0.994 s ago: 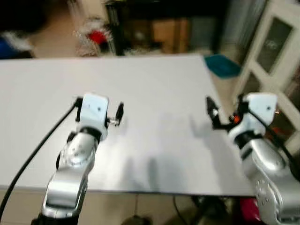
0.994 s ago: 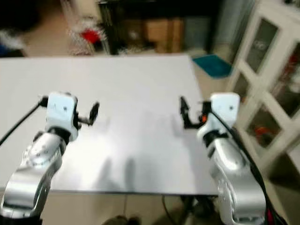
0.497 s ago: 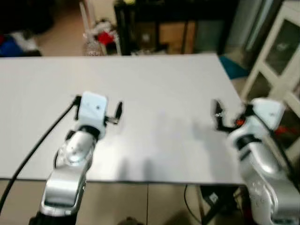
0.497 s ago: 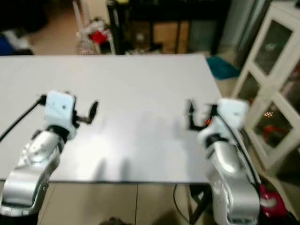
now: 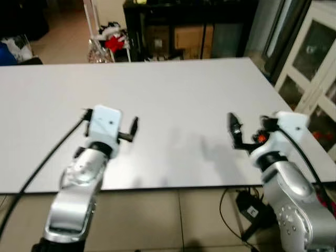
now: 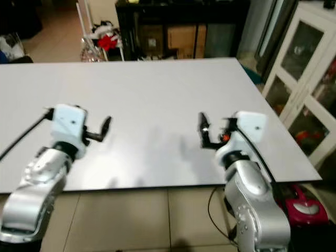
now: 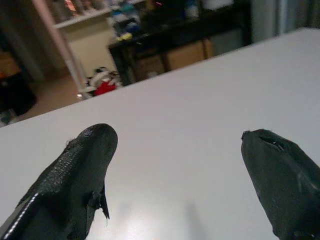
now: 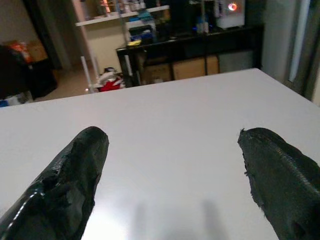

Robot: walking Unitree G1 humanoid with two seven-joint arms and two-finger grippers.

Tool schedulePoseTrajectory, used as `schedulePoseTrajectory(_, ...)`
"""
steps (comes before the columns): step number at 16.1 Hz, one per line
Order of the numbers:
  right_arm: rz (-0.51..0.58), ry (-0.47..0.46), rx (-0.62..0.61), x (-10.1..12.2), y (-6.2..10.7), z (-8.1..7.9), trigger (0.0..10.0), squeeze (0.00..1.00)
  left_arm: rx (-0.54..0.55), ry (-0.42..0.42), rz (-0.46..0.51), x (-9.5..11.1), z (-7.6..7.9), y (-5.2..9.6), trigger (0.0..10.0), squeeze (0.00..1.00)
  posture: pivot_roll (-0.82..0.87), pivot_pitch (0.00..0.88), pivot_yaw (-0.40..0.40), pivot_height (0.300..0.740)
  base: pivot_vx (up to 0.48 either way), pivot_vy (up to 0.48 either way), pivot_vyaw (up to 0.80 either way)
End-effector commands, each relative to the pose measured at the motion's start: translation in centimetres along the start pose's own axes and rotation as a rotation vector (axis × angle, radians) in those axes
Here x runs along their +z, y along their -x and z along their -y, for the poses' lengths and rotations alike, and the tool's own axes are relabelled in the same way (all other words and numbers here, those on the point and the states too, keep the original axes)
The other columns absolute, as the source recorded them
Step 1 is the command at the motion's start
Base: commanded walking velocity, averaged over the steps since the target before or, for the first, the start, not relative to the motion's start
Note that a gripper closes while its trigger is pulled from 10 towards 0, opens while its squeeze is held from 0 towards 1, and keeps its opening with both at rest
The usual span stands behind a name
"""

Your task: Setting the table

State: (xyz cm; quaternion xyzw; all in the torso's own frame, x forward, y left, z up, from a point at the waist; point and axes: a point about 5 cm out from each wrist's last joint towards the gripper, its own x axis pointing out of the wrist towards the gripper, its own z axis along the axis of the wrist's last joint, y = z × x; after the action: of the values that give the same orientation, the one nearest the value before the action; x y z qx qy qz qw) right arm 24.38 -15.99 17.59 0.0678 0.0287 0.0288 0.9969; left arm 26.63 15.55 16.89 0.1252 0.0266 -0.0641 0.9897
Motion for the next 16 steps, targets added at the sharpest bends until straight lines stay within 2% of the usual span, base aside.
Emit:
schedulePoseTrajectory(1,-0.005,0.019,-0.005,0.22,0.19,0.36,10.0,0.00,-0.019,0.011,0.004,0.23,0.56,0.04,10.0,0.00,0.04,0.000,0.054,0.740,0.000,0.409,0.00)
schedulePoseTrajectory(5,-0.004,0.059,0.032,0.38,0.19,0.02,10.0,0.00,-0.016,0.015,-0.005,0.09,0.57,0.25,10.0,0.00,0.04,0.000,0.045,0.740,0.000,0.405,0.11)
schedulePoseTrajectory(16,-0.018,0.065,0.066,0.19,-0.02,-0.41,10.0,0.00,0.007,0.001,-0.003,0.10,-0.11,0.54,10.0,0.00,0.07,0.000,0.029,0.740,0.000,0.404,0.80)
